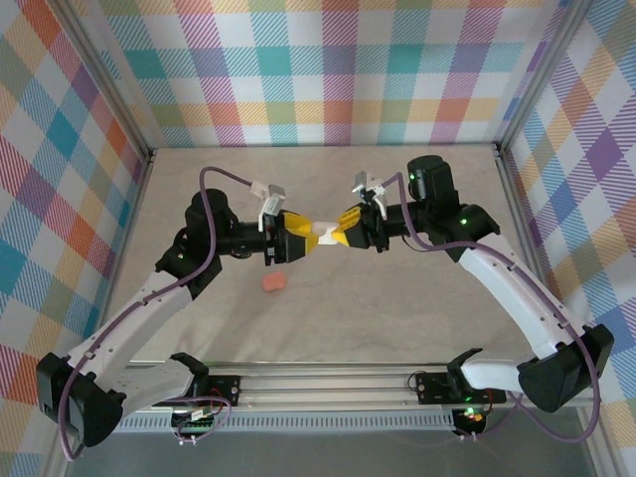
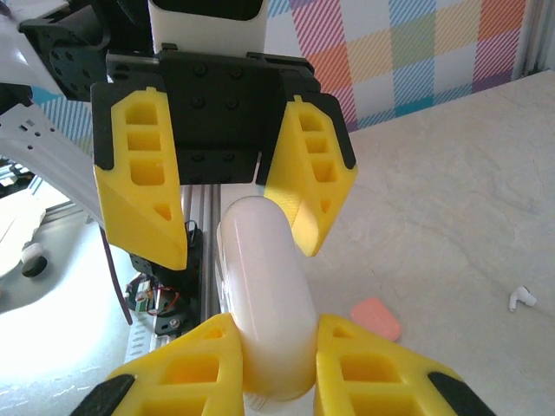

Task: Insert the wireless bluetooth earbuds into the charging case

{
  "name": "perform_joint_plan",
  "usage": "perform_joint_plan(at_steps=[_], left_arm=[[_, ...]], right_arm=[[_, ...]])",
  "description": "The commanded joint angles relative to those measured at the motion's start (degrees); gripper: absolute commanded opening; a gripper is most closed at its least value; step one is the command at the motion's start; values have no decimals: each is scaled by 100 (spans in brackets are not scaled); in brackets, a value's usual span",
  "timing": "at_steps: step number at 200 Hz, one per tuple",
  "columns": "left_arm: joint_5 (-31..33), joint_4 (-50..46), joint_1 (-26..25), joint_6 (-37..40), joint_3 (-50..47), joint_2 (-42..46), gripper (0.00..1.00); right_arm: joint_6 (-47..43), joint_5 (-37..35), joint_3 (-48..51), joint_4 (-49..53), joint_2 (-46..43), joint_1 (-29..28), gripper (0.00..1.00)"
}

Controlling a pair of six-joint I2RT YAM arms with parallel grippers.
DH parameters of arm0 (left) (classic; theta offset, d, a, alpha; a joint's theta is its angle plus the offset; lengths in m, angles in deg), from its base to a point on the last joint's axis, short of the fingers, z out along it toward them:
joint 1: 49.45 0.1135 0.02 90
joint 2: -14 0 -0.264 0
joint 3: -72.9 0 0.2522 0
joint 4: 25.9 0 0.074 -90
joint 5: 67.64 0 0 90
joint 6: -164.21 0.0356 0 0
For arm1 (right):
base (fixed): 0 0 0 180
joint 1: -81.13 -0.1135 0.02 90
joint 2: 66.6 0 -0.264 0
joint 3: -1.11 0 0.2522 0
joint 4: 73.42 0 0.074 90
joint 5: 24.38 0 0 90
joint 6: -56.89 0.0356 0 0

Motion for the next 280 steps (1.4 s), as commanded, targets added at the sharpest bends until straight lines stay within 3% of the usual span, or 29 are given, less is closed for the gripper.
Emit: perform_joint_plan(at_steps=[1,77,187,195,211,225,232,280], left_arm=[[-151,730,-110,-376,-137,-94,50],[-87,470,-335,-79,-27,-256,45],[71,38,-353,260,9,-118,17],[86,18,-352,293,1,-104,14],[180,-93,-353,425,-9,-54,9],[358,-233,-352,603,-35,30,4],[467,-293,-353,696,-69,97,0],[1128,-643,-353,1357,-280,586,0]], right_arm=[[-40,133,112,-231,-186,-43,16],[1,145,17,-64,-218,-43,16],[20,134,-53,-42,-183,-43,17],[50,103,-53,-63,-183,-43,22],[202,-36,-23,-152,-230,-43,45],[334,-143,32,-244,-316,-38,56],[396,-154,51,-299,-353,-27,59],[1024,387,-20,-359,-193,97,66]])
